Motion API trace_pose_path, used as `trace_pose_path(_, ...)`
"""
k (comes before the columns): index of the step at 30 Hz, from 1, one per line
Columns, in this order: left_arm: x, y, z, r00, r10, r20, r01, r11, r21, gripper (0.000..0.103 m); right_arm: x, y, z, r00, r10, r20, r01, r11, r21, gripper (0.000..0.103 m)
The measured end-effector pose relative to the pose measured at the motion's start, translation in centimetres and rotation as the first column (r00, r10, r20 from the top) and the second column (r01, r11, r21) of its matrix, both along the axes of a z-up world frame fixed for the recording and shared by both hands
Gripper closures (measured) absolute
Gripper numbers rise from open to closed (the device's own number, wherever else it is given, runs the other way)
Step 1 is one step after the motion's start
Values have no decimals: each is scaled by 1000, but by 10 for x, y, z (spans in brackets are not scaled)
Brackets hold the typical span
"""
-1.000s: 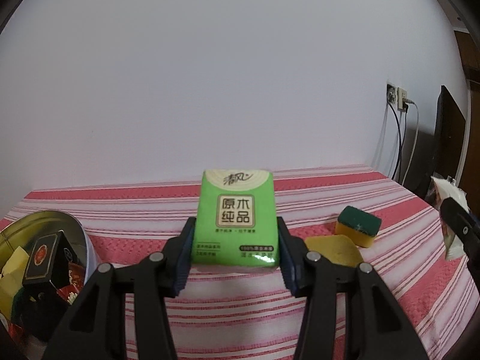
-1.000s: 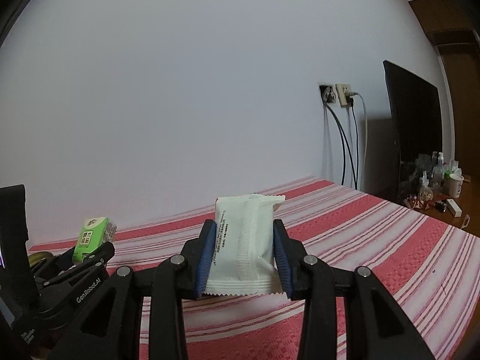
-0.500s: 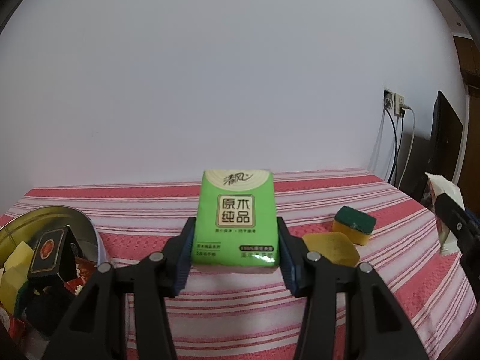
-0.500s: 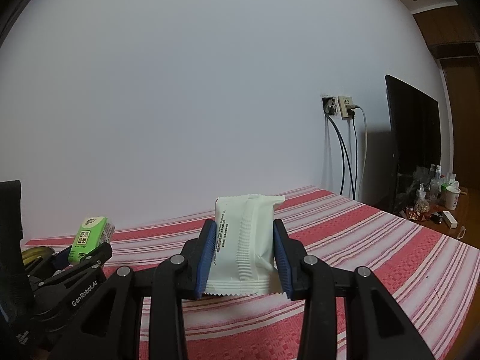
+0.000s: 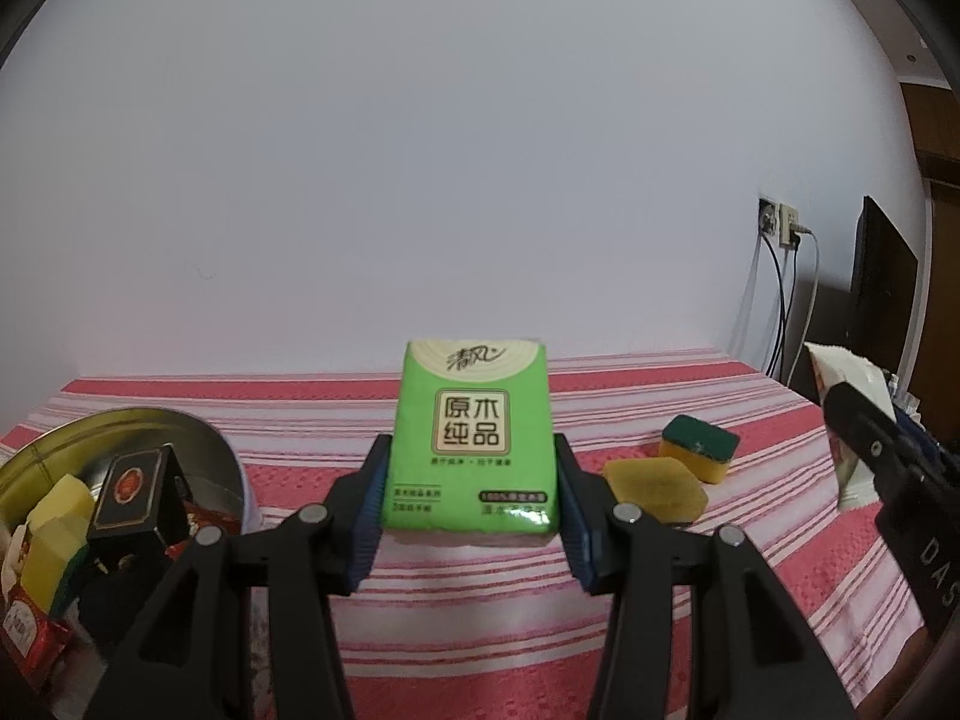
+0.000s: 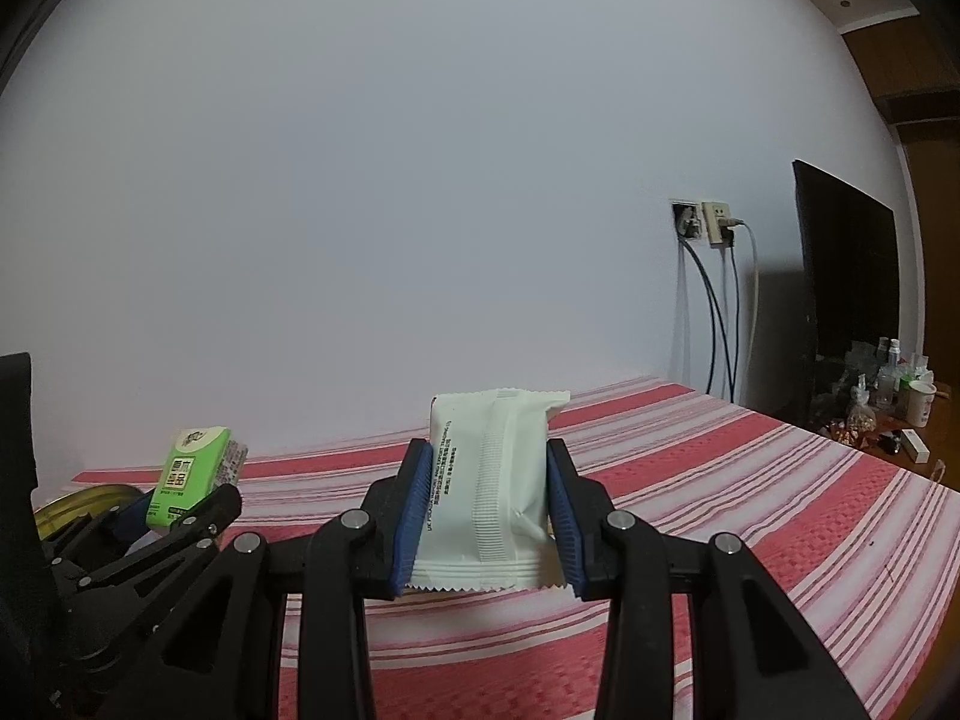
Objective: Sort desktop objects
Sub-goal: 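Lift the green tissue pack and white packet toward the tin with both grippers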
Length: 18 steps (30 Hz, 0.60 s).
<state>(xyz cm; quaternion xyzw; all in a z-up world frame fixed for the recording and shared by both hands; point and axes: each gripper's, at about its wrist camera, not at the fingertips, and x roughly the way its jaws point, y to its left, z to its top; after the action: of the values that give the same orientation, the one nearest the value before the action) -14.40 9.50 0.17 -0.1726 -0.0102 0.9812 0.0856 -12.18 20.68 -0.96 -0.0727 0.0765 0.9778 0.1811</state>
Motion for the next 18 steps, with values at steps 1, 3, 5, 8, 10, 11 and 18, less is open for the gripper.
trace_pose_path(1, 1, -2, 0, 1000, 2, 1, -2, 1000, 5, 54, 0, -2, 0, 1000, 4, -1, -4, 1000, 2, 62)
trace_pose_path(3, 4, -7, 0, 1000, 3, 4, -3, 1000, 12, 54, 1, -7, 1, 1000, 16, -4, -16, 1000, 8, 62)
trace_pose_path(5, 8, -9, 0, 1000, 7, 4, -7, 1000, 18, 54, 2, -13, 1, 1000, 26, -5, -25, 1000, 15, 62)
trace_pose_path(8, 14, -14, 0, 1000, 14, -3, -14, 1000, 24, 54, 2, -21, 2, 999, 35, -6, -35, 999, 29, 62)
trace_pose_path(10, 19, -19, 0, 1000, 20, -2, -20, 999, 31, 54, 3, -26, 2, 999, 42, -9, -42, 998, 36, 62)
trace_pose_path(11, 21, -22, 0, 1000, 22, -2, -22, 999, 38, 54, 4, -28, 2, 999, 47, -11, -47, 998, 36, 62)
trace_pose_path(18, 29, -38, -2, 997, 63, 34, -66, 995, 76, 54, 5, -41, 1, 997, 81, -14, -80, 996, 35, 62)
